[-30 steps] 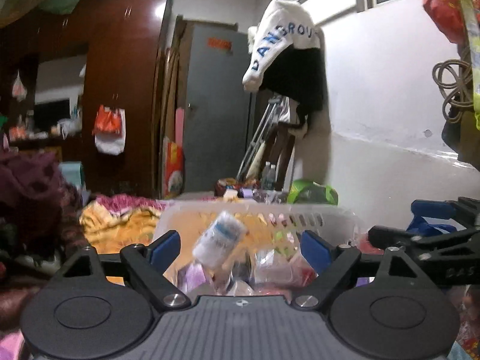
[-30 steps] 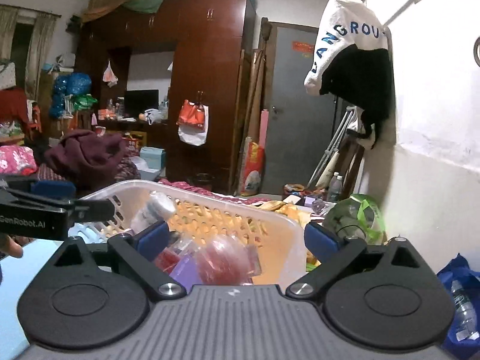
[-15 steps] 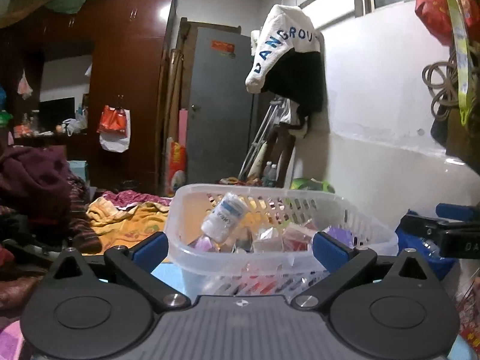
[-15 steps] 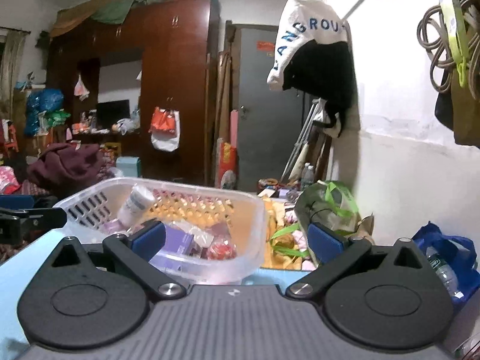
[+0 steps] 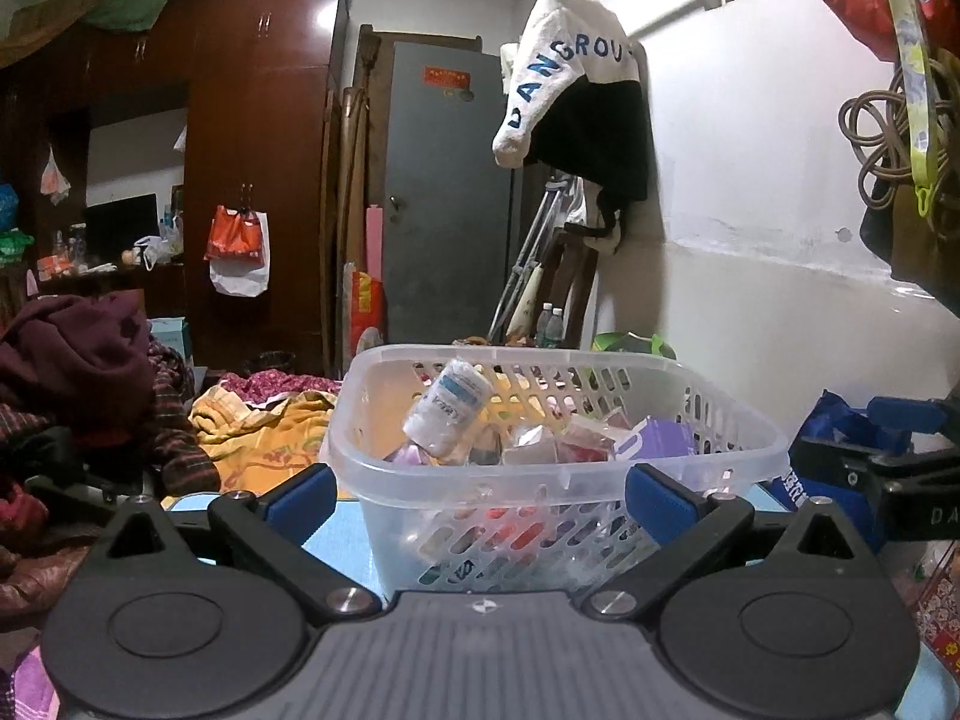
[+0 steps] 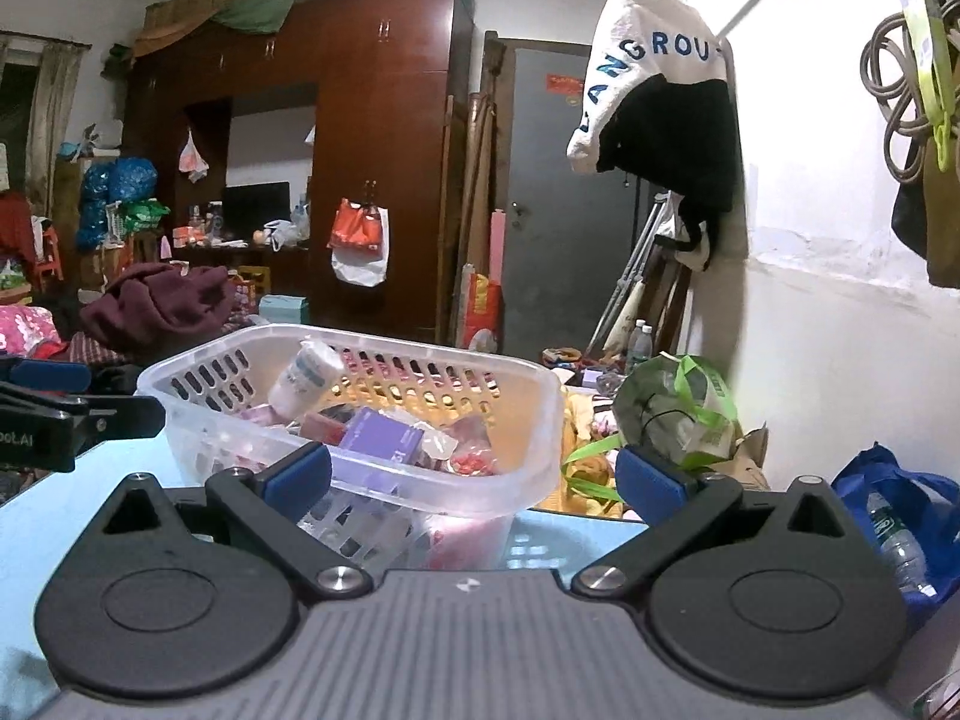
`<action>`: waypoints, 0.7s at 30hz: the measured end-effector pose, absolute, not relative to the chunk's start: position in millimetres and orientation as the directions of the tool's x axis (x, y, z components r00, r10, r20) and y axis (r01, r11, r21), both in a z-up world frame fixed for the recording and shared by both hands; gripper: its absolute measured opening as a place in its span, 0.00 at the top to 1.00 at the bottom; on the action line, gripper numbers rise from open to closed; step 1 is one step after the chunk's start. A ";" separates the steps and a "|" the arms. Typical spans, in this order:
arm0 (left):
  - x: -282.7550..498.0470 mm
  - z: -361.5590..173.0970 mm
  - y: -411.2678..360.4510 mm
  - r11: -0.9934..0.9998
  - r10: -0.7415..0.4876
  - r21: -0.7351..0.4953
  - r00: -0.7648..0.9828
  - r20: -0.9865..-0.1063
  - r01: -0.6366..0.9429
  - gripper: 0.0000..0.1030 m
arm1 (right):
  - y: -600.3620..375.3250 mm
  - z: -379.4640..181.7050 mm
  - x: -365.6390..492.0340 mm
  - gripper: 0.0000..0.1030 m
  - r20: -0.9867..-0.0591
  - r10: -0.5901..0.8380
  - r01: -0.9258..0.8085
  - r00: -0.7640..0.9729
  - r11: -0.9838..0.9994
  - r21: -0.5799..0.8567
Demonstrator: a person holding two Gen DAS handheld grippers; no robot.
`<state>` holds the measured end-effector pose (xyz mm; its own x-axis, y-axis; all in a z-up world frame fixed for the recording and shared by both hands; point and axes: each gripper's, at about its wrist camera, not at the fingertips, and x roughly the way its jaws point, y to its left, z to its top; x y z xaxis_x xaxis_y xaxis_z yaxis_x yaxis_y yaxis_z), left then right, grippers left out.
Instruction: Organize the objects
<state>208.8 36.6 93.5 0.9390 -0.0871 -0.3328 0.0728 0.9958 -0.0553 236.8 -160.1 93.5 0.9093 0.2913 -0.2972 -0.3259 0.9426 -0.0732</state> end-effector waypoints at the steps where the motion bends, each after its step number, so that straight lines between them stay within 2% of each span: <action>1: 208.4 93.6 36.5 0.996 -0.089 -0.056 0.939 -0.333 0.074 0.00 | -159.9 93.1 236.5 0.00 -0.295 0.289 -0.324 0.911 0.943 -0.075; 21: 205.7 92.6 21.5 0.996 -0.089 -0.019 0.933 -0.348 0.088 0.00 | -167.9 89.2 231.9 0.00 -0.286 0.292 -0.315 0.912 0.948 -0.035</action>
